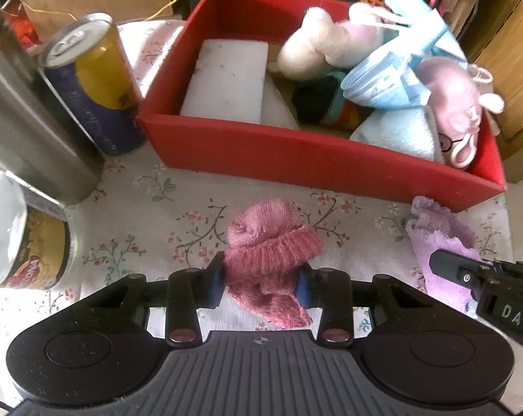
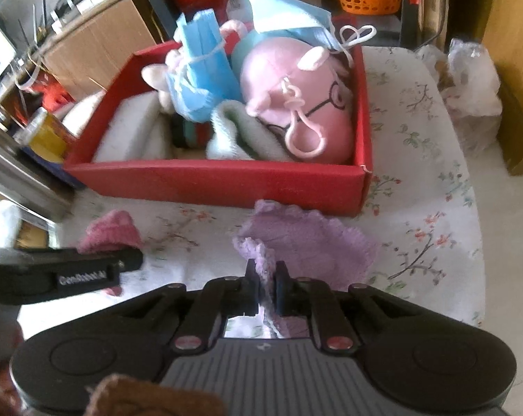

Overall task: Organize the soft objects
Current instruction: 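Grasp the pink knit hat with the left tool while the right tool grasps the lilac cloth, then lift the hat and cloth and carry both tools over the red box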

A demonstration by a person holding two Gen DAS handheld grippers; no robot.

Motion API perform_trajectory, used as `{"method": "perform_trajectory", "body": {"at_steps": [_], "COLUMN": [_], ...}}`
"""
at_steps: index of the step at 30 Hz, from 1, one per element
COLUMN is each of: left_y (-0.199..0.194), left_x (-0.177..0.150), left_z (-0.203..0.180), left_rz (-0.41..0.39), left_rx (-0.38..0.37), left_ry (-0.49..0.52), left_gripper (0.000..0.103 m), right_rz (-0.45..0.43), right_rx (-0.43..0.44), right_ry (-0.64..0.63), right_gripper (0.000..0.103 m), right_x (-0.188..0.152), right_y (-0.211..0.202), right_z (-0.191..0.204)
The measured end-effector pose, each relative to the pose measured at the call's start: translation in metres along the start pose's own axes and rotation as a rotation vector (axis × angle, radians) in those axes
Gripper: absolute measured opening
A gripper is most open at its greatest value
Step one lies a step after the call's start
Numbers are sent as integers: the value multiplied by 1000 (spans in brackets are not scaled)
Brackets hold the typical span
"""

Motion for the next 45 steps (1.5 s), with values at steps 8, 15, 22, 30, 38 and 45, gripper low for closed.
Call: {"method": "perform_trajectory", "body": {"at_steps": [8,15,22,30,38,45], "left_y": [-27,-50,-59,-59,-62,-66], "left_x": [-4,-4,0,-1,0,1], "left_z": [-5,-17,-18,-7,6,9], "left_rz": [-36,-83,-109,-106,-104,-112], "left_rx": [-32,-71,-98,-103,-120,-130], "left_ry": [17,29,23,-1,-34,-48], "left_gripper": [40,40,41,41,42,42], "right_rz": [-47,-97,-166,20,68,43], "right_rx": [49,89,134,-70,-77,-156], "right_ry": [17,22,39,-67,-12,-180], "right_gripper": [0,0,0,31,61,76], "right_x": [3,5,13,-6,-11,-29], "right_y": [-25,-45,-67,-5,29,37], "right_z": [4,8,10,17,22,56]}}
Point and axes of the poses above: each gripper's, at about its wrist camera, not at the fingertips, and y roughly the way its jaws point, z to its left, x to its top, the point moved 3 cm from there along y, roughly the way its jaws point, and after that the axes turned 11 degrees about -x, right-handed, at the moved point
